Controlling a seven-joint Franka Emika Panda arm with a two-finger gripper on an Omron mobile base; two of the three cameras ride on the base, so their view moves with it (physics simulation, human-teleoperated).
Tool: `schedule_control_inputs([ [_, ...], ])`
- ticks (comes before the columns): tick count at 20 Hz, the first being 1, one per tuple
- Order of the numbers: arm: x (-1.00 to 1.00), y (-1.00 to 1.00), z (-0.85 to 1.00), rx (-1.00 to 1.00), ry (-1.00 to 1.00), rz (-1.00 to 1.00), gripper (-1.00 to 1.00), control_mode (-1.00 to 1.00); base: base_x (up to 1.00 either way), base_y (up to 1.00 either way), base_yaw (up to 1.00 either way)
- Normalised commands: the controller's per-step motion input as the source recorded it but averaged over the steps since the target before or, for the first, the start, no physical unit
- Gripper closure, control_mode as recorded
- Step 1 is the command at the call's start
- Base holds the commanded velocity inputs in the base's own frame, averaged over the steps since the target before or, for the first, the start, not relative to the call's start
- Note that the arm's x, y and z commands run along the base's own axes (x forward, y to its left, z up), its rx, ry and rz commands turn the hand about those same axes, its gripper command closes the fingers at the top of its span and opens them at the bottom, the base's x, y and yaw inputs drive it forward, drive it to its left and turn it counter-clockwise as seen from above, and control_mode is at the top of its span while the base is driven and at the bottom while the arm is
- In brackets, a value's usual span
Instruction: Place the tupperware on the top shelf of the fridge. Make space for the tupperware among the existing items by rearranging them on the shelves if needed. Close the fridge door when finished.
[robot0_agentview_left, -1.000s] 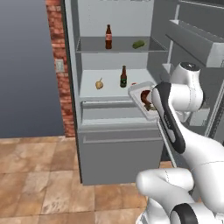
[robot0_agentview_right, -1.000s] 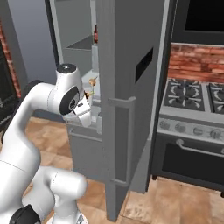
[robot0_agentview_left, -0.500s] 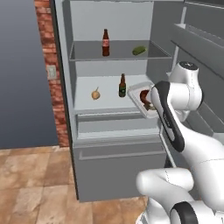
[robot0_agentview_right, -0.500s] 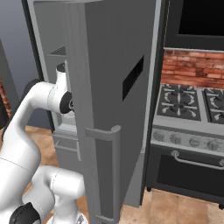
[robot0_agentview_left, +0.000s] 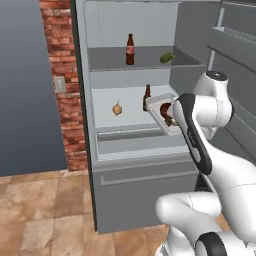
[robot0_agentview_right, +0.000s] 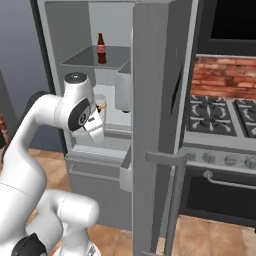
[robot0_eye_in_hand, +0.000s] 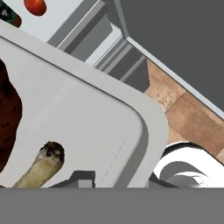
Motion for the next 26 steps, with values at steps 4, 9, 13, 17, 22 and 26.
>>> schedule_control_inputs([
  [4,0.0,0.0,0.0,0.0,0.0,0.0,1.0,1.0,0.49,0.22,-0.16],
  [9,0.0,0.0,0.0,0.0,0.0,0.0,1.0,1.0,0.51,0.0,-0.11],
  [13,0.0,0.0,0.0,0.0,0.0,0.0,1.0,1.0,0.42,0.1,-0.09],
  [17,0.0,0.0,0.0,0.0,0.0,0.0,1.0,1.0,0.46,0.1,-0.09],
  [22,0.0,0.0,0.0,0.0,0.0,0.0,1.0,1.0,0.42,0.16,-0.11],
  [26,0.0,0.0,0.0,0.0,0.0,0.0,1.0,1.0,0.4,0.27,-0.13],
])
